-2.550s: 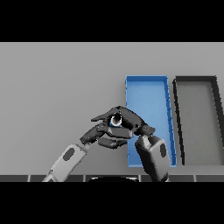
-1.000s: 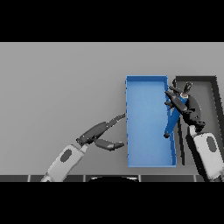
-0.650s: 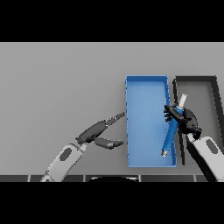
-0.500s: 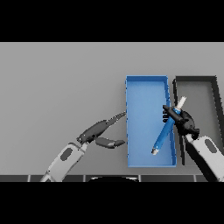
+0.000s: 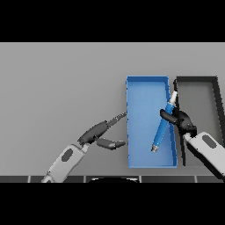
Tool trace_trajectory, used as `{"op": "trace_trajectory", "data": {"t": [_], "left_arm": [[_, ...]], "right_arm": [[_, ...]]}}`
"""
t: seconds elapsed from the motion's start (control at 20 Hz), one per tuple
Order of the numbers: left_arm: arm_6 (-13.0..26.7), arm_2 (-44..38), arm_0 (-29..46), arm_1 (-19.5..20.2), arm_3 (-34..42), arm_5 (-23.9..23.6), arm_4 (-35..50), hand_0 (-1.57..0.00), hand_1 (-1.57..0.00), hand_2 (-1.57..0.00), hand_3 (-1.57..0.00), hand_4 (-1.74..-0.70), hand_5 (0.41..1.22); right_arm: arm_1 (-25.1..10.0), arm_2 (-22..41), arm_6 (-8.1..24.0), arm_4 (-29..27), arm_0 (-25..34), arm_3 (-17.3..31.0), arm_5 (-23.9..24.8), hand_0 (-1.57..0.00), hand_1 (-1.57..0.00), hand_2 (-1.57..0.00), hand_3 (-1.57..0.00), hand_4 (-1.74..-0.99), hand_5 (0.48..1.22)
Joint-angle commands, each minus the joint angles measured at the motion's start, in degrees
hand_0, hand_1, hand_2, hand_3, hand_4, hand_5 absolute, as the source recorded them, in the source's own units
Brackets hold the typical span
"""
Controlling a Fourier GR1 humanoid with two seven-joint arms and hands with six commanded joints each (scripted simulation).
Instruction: Pick up the blue pipe and place it into the blue bin.
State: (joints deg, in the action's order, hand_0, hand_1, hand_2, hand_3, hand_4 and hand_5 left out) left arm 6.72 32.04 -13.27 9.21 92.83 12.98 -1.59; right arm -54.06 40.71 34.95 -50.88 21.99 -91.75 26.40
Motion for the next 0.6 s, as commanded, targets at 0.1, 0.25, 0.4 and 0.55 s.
{"op": "trace_trajectory", "data": {"t": [0.1, 0.25, 0.4, 0.55], "left_arm": [[-0.5, -0.1, 0.1, 0.4, 0.0, 0.4, 0.1, 0.00, 0.00, 0.00, 0.00, -0.88, 0.474], [0.4, -0.2, -0.5, -0.1, 0.1, 0.1, 0.3, 0.00, 0.00, 0.00, 0.00, -0.88, 0.476], [-0.4, 0.1, 1.0, 0.8, 1.7, 0.6, 0.9, 0.00, 0.00, 0.00, 0.00, -0.89, 0.479], [1.2, 0.2, 0.4, 0.0, 1.3, 0.0, 0.5, 0.00, 0.00, 0.00, 0.00, -0.89, 0.480]], "right_arm": [[0.3, -0.2, -1.6, 0.1, -0.8, 0.6, -0.4, -0.24, -0.12, -0.05, -0.02, -1.153, 0.777], [0.3, -1.6, -2.8, -2.0, -1.9, 0.2, -1.7, -0.12, -0.06, -0.03, -0.01, -1.154, 0.809], [0.7, -0.8, -2.4, -1.2, -1.6, -0.1, -0.9, -0.21, -0.10, -0.02, 0.00, -1.152, 0.802], [0.7, -0.9, -2.7, -1.1, -1.3, 0.2, -1.5, -0.21, -0.10, -0.02, 0.00, -1.152, 0.798]]}}
